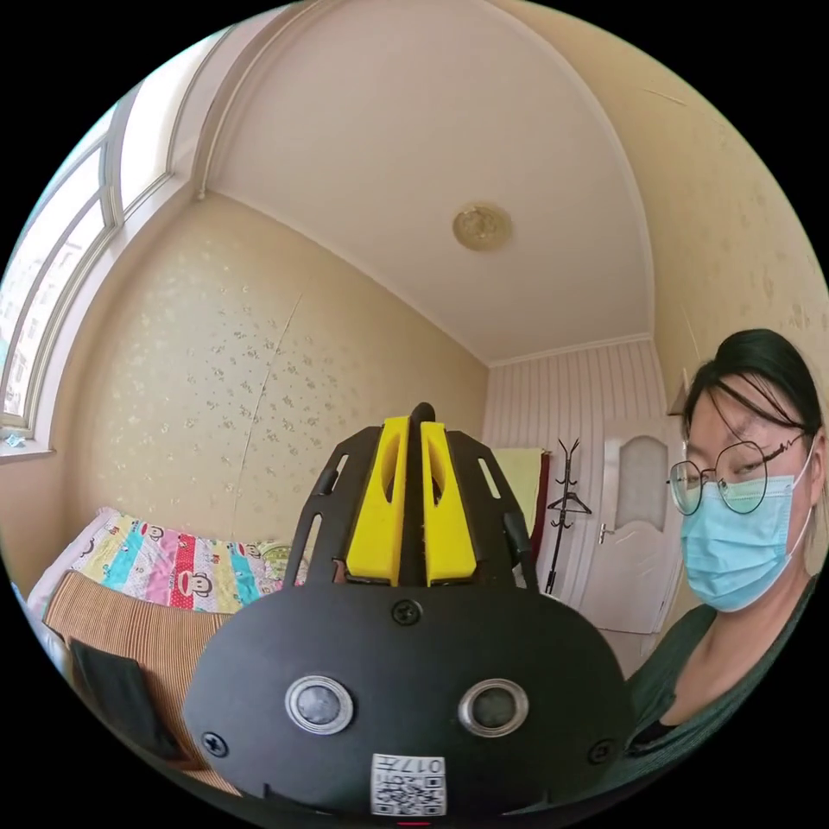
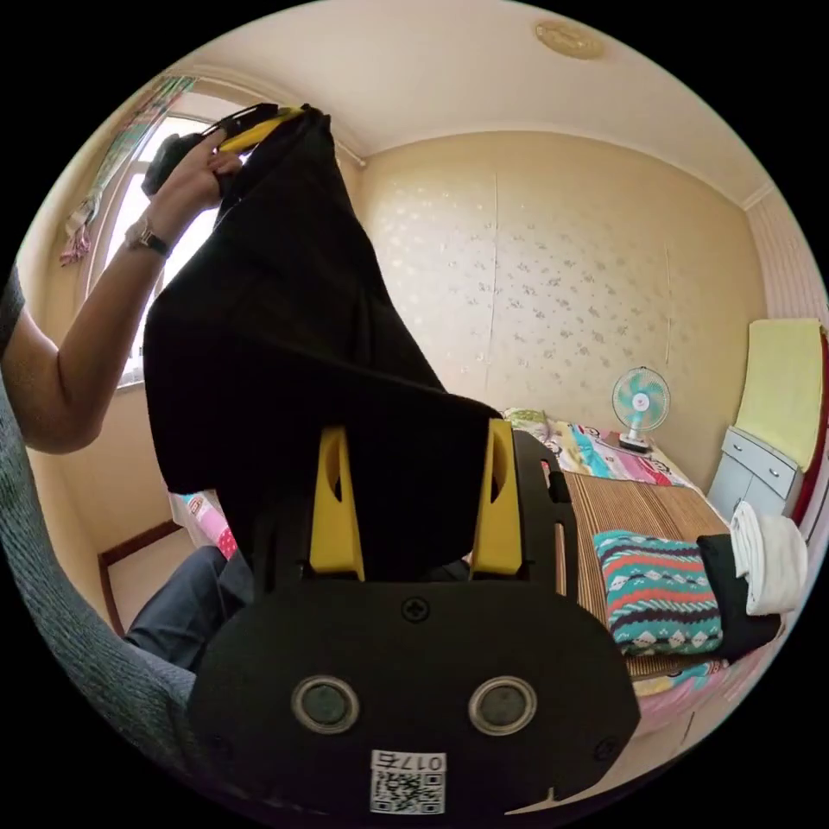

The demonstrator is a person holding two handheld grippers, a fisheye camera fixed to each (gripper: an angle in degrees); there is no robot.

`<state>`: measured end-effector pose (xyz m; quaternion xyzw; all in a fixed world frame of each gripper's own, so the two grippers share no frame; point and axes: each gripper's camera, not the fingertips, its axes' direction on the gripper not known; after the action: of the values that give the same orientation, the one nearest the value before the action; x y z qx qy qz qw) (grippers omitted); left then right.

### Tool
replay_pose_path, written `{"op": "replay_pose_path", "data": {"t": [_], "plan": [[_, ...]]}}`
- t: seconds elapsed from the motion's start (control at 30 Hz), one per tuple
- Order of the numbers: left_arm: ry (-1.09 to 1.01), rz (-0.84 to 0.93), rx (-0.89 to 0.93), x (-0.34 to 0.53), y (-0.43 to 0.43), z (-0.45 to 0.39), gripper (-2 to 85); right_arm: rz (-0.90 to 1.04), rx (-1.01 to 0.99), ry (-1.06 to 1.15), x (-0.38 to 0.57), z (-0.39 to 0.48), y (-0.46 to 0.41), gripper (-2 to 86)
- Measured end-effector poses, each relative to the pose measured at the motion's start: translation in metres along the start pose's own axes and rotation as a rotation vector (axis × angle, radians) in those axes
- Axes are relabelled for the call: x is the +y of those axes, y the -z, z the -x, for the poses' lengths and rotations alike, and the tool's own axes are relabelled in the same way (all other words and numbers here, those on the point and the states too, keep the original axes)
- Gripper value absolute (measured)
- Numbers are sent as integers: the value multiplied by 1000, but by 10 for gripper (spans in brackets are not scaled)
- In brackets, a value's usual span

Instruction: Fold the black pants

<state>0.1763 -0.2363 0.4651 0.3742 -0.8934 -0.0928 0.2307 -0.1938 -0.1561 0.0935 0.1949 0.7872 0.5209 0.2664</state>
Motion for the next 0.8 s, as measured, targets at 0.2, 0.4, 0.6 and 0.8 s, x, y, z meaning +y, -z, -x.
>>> {"op": "replay_pose_path", "data": {"t": [0.2,0.4,0.6,0.8], "plan": [[-62,-114,5,-27,78,-16,11,-301,28,-12,-57,-21,26,152],[-113,-241,-49,-21,146,-32,17,-305,-262,54,-103,-24,4,54],[-120,-509,-335,52,221,-37,24,-461,-585,-303,-88,-77,5,49],[-295,-398,-706,87,158,9,13,-382,-476,-334,-86,-85,-61,44]]}}
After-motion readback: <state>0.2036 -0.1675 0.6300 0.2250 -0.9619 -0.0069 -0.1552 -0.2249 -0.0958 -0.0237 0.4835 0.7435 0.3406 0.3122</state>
